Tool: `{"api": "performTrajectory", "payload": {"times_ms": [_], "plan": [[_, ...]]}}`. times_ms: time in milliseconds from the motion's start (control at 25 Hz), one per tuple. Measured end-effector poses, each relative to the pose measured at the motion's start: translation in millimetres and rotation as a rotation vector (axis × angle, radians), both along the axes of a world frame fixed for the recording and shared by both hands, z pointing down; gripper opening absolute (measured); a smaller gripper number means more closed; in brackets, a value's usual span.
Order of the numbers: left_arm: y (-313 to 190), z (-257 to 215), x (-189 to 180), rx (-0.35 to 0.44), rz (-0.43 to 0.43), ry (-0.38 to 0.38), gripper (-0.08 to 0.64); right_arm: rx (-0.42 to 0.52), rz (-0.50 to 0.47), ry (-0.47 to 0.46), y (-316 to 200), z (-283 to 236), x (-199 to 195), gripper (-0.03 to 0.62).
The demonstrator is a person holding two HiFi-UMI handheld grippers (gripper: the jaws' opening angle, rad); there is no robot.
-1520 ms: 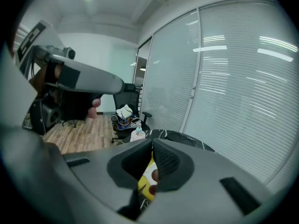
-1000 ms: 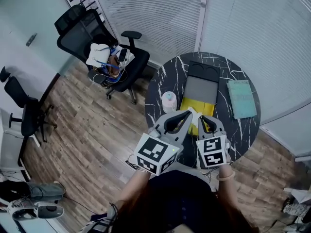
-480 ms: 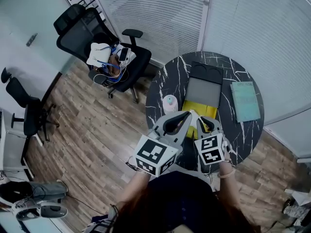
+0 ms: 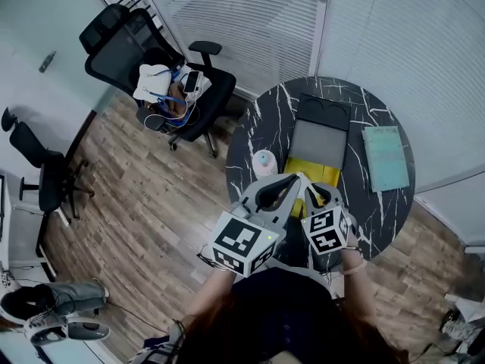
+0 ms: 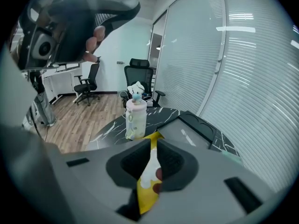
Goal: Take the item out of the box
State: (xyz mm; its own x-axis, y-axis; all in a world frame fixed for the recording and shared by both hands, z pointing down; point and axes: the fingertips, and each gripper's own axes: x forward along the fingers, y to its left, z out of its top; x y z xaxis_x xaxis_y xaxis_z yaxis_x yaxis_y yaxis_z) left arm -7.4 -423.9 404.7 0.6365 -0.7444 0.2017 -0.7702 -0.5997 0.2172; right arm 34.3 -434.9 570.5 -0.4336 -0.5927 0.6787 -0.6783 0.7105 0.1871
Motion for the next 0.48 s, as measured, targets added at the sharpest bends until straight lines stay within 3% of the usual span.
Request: {"api": "performTrajectory", "payload": {"times_ms": [480], "plan": [[-7.9, 11.9, 2.6, -0.035, 0.011, -0.001, 0.028, -0.043, -0.067, 0.082, -5.5, 38.2, -3.5, 0.029]]}}
